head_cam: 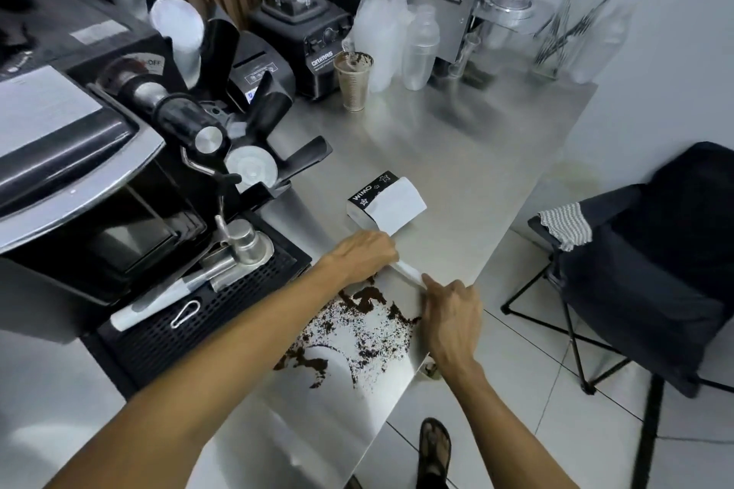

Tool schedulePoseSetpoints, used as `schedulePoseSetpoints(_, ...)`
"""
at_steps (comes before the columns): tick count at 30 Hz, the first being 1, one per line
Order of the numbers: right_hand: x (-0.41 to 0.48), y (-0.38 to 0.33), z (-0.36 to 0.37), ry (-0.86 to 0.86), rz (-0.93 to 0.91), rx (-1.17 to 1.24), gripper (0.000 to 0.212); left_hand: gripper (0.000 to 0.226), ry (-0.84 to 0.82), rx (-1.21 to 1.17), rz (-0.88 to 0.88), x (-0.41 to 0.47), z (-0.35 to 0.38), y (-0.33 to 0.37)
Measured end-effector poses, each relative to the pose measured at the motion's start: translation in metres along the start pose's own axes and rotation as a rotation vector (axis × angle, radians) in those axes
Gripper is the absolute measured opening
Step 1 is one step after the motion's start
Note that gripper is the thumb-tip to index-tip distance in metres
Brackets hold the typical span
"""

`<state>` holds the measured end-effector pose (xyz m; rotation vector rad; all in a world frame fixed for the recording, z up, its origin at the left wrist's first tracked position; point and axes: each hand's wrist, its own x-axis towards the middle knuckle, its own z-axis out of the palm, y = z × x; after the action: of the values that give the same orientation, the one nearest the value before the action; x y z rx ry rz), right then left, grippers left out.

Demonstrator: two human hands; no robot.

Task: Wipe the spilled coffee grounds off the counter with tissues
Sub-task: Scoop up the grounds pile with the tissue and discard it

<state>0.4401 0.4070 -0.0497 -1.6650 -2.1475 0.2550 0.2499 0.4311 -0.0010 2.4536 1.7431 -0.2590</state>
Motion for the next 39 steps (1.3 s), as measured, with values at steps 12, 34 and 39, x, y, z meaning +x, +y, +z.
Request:
schedulePoseSetpoints(12, -0.009, -0.029, -0.001, 0.005, -0.057, 0.098, 0.028, 0.017, -0.039, -0.227, -0.041, -0.020, -0.002, -0.025)
schedulePoseSetpoints(34, -0.070, -0.074, 0.017, -0.068, 0.166, 0.076, 0.023, 0.012, -0.066, -0.260, 0.044, -0.015, 0.008, -0.010)
schedulePoseSetpoints(39, -0.047, -0.056, 0.011, 0.024, 0.157, 0.176, 0.028, 0.026, -0.021, -0.254, 0.001, -0.016, 0.010, -0.027)
